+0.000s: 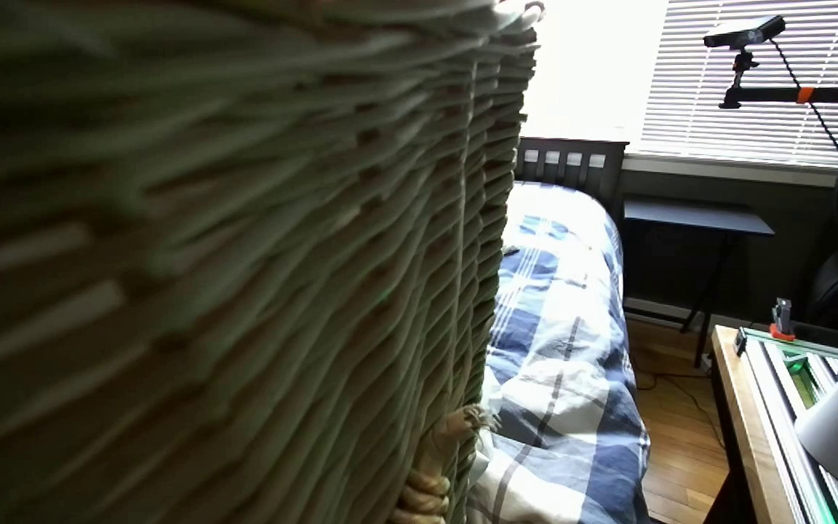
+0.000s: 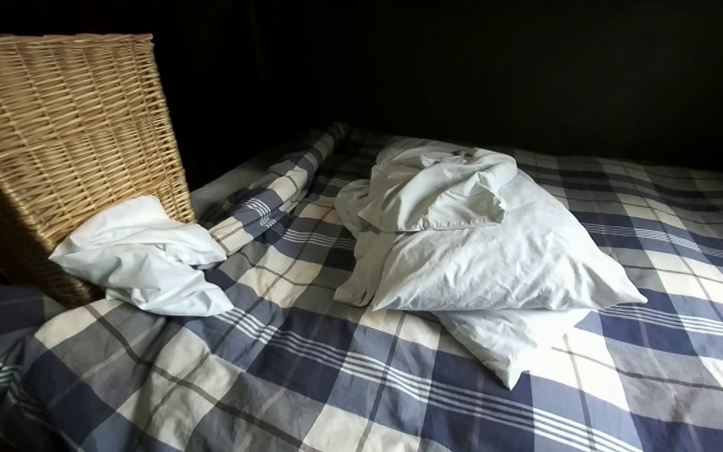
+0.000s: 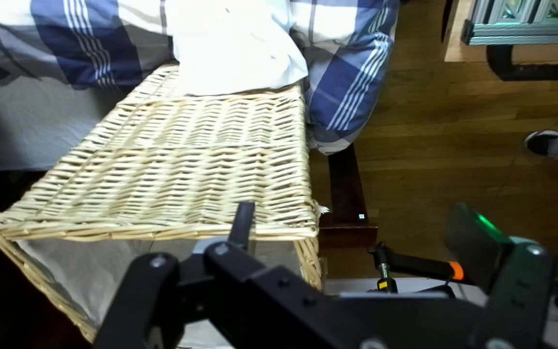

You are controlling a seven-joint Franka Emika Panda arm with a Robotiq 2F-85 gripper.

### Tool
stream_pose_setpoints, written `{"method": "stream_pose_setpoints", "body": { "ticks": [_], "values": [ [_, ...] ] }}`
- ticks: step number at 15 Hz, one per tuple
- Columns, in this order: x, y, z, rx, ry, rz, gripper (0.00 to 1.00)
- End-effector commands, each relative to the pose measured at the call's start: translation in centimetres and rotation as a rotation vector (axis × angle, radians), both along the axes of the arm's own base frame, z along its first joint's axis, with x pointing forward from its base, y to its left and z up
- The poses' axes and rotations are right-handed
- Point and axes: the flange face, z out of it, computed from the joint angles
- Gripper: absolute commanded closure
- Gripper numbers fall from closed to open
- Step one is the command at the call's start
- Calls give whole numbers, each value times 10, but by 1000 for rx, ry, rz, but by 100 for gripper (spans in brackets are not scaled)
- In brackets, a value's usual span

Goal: Lift the grey pillow case cover and put it in the washing basket

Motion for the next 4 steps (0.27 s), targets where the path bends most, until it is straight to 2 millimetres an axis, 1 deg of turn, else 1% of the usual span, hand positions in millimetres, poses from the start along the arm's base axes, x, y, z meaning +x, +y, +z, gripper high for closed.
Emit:
{"method": "stream_pose_setpoints", "body": {
  "ticks": [1, 4],
  "values": [
    [-5, -4, 2, -1, 1, -17, 0],
    [-9, -5, -1, -2, 7, -33, 0]
  ]
}}
